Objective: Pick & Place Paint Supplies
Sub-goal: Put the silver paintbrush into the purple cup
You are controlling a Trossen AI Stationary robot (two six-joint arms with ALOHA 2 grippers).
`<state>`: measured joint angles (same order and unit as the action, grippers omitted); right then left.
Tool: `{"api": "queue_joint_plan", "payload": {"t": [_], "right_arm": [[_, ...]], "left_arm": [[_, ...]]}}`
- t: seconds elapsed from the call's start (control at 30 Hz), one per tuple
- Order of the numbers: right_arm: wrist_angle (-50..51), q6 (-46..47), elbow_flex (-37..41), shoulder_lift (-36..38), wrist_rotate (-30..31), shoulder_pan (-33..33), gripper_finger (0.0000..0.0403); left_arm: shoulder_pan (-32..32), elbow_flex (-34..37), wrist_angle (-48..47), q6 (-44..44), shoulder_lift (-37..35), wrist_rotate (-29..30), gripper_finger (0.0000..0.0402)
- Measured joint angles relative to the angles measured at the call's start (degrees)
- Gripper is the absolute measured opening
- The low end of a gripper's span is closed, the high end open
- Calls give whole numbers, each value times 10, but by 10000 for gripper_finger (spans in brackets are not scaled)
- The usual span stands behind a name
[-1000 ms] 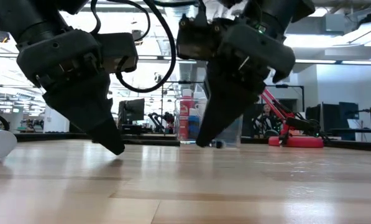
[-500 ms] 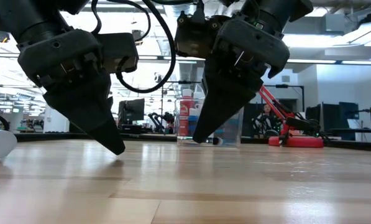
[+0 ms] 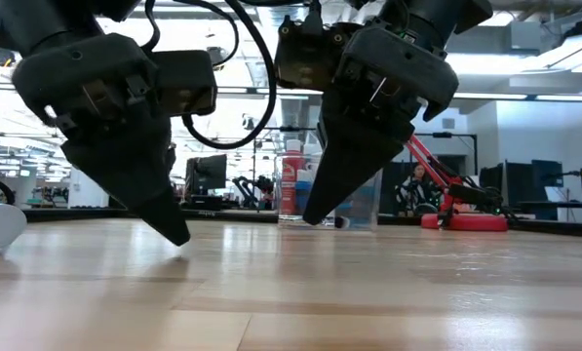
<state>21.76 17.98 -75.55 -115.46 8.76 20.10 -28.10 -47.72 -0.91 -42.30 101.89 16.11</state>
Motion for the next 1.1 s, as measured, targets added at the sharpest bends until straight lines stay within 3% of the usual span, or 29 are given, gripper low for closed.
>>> {"api": "queue_joint_plan", "payload": {"t": [0.07,0.33,0.6,0.87,1.1], "right_arm": [[-1,1,0,0,4,-1,1],[1,9,0,0,-7,-1,6],[35,88,-1,21,-10,-10,81],[60,127,0,110,-12,-50,180],[-10,130,0,231,23,-64,189]], "left_arm": [[0,0,4,-1,0,-15,12],[-2,0,-1,-21,0,-26,5],[-18,0,-1,-74,0,-38,3],[-68,0,2,-190,-2,57,3],[-114,0,63,-277,-6,170,3]]}}
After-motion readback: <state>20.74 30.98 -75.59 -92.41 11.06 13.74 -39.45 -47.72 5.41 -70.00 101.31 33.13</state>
